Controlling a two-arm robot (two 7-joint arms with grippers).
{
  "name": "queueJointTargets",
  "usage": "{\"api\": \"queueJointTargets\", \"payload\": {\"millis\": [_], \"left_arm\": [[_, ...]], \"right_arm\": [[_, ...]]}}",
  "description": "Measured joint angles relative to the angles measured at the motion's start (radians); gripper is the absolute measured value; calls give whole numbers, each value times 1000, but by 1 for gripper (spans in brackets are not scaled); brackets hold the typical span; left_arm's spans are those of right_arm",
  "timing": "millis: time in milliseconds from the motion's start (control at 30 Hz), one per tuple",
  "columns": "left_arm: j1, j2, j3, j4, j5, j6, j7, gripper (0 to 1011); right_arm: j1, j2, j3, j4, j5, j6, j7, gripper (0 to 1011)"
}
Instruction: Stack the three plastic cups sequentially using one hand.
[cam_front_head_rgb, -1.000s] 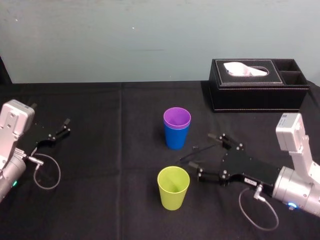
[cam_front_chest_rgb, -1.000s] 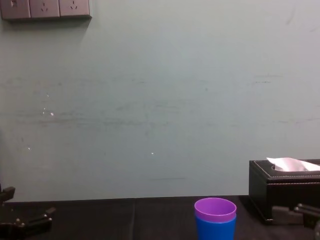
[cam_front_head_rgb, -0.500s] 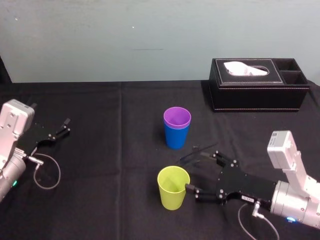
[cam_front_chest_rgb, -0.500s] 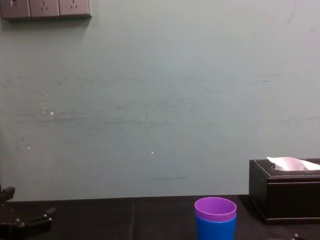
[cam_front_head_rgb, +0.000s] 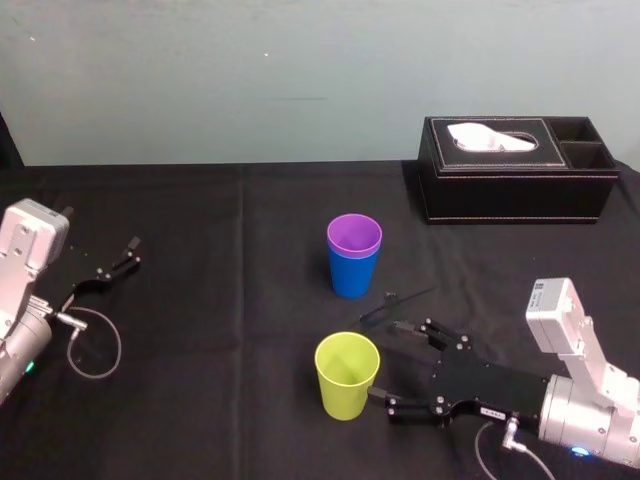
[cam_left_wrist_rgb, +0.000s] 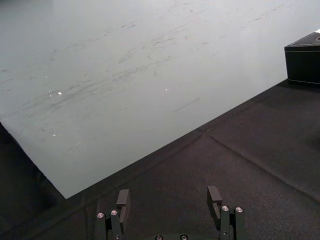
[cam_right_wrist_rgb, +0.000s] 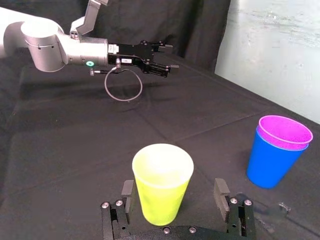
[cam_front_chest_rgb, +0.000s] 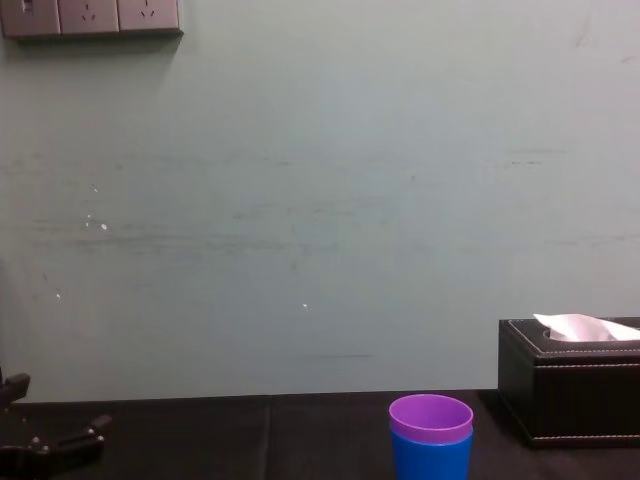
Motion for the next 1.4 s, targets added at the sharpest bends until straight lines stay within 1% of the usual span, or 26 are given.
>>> {"api": "queueJointTargets", "payload": {"millis": [533, 1400], "left_arm": [[0, 0, 0, 0, 0, 0, 0, 1010], [0, 0, 0, 0, 0, 0, 0, 1010]], "right_arm": [[8, -5, -22, 18, -1, 4, 5, 1004], [40, -36, -66, 55, 4, 19, 17, 1004]]}}
